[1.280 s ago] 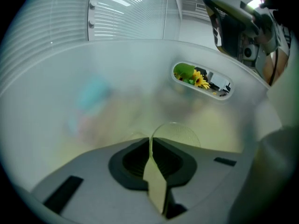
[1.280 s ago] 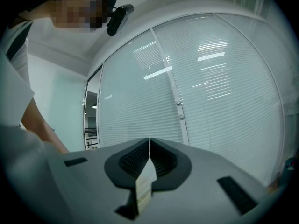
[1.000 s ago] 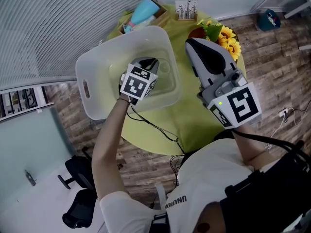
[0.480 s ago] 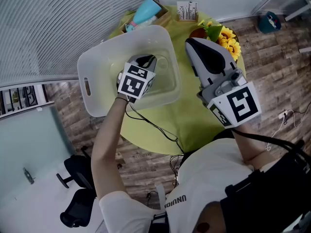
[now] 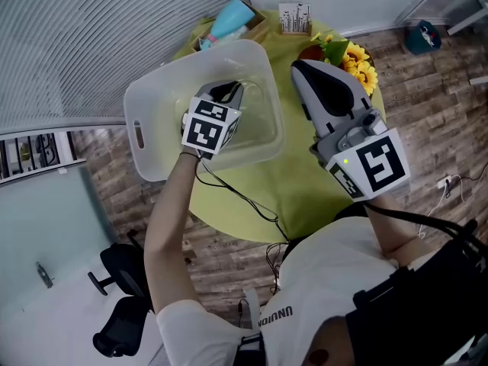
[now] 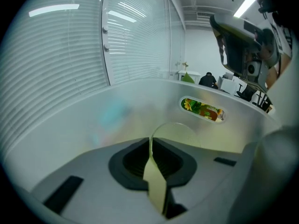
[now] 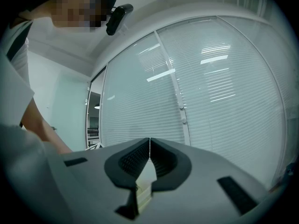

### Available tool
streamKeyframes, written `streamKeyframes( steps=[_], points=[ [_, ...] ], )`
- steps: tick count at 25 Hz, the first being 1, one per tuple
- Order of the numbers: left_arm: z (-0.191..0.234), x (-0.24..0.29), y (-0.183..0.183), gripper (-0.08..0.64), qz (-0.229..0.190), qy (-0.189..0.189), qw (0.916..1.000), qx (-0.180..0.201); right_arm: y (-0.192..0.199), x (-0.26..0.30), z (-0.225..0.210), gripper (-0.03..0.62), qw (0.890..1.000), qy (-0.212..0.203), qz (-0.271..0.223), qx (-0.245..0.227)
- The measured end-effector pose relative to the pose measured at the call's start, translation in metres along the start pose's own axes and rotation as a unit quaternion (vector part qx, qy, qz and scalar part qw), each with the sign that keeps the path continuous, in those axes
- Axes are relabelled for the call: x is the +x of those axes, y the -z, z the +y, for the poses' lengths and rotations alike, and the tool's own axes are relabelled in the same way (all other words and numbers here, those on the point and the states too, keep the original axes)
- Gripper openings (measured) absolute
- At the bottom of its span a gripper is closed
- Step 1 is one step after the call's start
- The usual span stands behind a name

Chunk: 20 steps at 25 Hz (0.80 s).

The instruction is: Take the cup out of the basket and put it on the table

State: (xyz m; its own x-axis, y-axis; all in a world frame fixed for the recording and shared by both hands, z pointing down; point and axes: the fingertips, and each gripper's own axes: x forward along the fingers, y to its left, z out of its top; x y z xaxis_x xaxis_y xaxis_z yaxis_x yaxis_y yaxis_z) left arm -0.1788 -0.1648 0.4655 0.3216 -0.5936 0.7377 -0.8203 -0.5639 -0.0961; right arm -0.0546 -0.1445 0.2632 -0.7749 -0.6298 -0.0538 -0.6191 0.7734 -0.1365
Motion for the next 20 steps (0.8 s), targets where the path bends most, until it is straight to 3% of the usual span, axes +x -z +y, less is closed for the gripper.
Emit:
streamKeyframes(
  steps=[20],
  points=[
    [0.010,-0.021,-0.013,0.032,-0.034,-0.020,0.9991,-0.018,-0.005,-0.003,0.007,0.020,1.000,-0.006,-0.005,-0.003]
  ],
)
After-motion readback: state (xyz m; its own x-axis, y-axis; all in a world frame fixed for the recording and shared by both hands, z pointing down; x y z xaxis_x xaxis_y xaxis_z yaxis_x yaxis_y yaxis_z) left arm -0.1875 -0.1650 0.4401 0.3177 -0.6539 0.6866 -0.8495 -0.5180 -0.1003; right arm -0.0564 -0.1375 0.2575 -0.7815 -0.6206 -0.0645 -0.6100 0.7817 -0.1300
